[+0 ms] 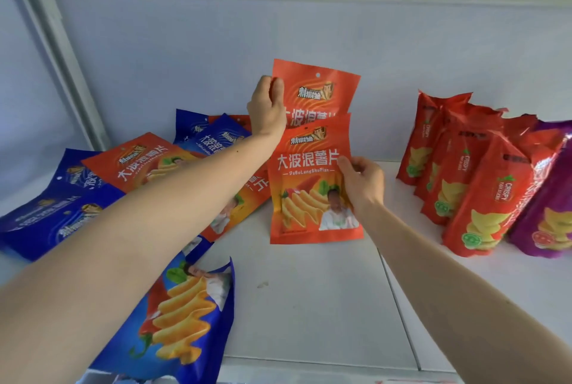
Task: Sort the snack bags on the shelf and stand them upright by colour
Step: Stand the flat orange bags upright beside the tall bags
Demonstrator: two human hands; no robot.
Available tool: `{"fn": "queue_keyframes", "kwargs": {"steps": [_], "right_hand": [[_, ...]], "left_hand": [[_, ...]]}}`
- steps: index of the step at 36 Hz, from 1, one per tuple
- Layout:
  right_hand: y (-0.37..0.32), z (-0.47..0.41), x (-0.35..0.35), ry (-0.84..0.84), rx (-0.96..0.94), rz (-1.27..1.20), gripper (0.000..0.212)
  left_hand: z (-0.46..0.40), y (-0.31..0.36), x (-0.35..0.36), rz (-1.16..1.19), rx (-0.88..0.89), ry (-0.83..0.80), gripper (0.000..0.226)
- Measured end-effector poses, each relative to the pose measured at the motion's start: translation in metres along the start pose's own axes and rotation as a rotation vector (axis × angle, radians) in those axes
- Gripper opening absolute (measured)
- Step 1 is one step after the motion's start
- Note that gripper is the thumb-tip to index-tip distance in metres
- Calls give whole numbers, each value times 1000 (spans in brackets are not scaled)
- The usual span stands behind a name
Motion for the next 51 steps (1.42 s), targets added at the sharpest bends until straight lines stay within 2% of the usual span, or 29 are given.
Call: {"fn": "queue_keyframes", "kwargs": {"steps": [3, 7, 10, 14, 18, 20, 23, 24, 28, 29, 31, 32, 35, 39, 42, 45, 47, 49, 51], "right_hand": [[-1, 1, 4, -25, 21, -39, 18], [1, -1, 5, -112, 83, -164, 28], [4, -3, 1, -165, 108, -225, 42], [2, -4, -4, -174, 137, -291, 27], [6, -9, -9, -122, 107, -297, 27], [7, -12, -11, -108, 102, -298, 26], [9, -20, -15, -89, 100, -297, 27], [11, -24, -16, -75, 110, -297, 29], [18, -38, -24, 5, 137, -301, 32], [19, -41, -26, 20, 137, -298, 32], [19, -46, -27, 39, 136, -306, 31], [20, -48, -27, 46, 136, -310, 30], [22, -52, -25, 59, 127, -303, 29], [22, -58, -25, 29, 73, -211, 28], [23, -58, -25, -70, 55, -27, 60], [32, -60, -26, -158, 83, 12, 77], [37, -67, -26, -147, 69, 32, 84], [37, -77, -24, -134, 46, 52, 88], [33, -87, -21, -130, 16, 82, 89]], "left_hand": [[3, -1, 3, -16, 54, 74, 22], [0, 1, 5, 7, 2, 95, 27], [-2, 5, 12, -24, -48, 19, 32], [-4, 2, 24, -42, -218, -113, 35], [-1, 0, 27, 27, -356, -169, 39], [4, -2, 27, 71, -449, -234, 54], [10, -27, 33, 140, -605, -357, 103], [14, -37, 37, 144, -610, -406, 109], [48, -34, 31, 86, -568, -587, 99], [57, -35, 32, 82, -559, -658, 92], [72, -43, 38, 114, -525, -796, 58], [78, -46, 40, 138, -501, -835, 49], [82, -57, 46, 158, -493, -832, 65], [77, -65, 57, 132, -532, -738, 77], [77, -59, 65, 115, -503, -747, 56], [81, -61, 73, 97, -517, -755, 49], [86, -64, 78, 76, -560, -735, 57], [87, -68, 86, 66, -576, -696, 77], [87, -69, 93, 94, -562, -657, 79]]}}
Point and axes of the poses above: each hand's wrist, its own z-axis away from the middle knuckle, its own x-axis out of the palm, y = z × x, the point moved 4 cm from there along -z, towards the middle knuckle, and after that the axes turned 8 degrees about y, right-handed, at the moved point
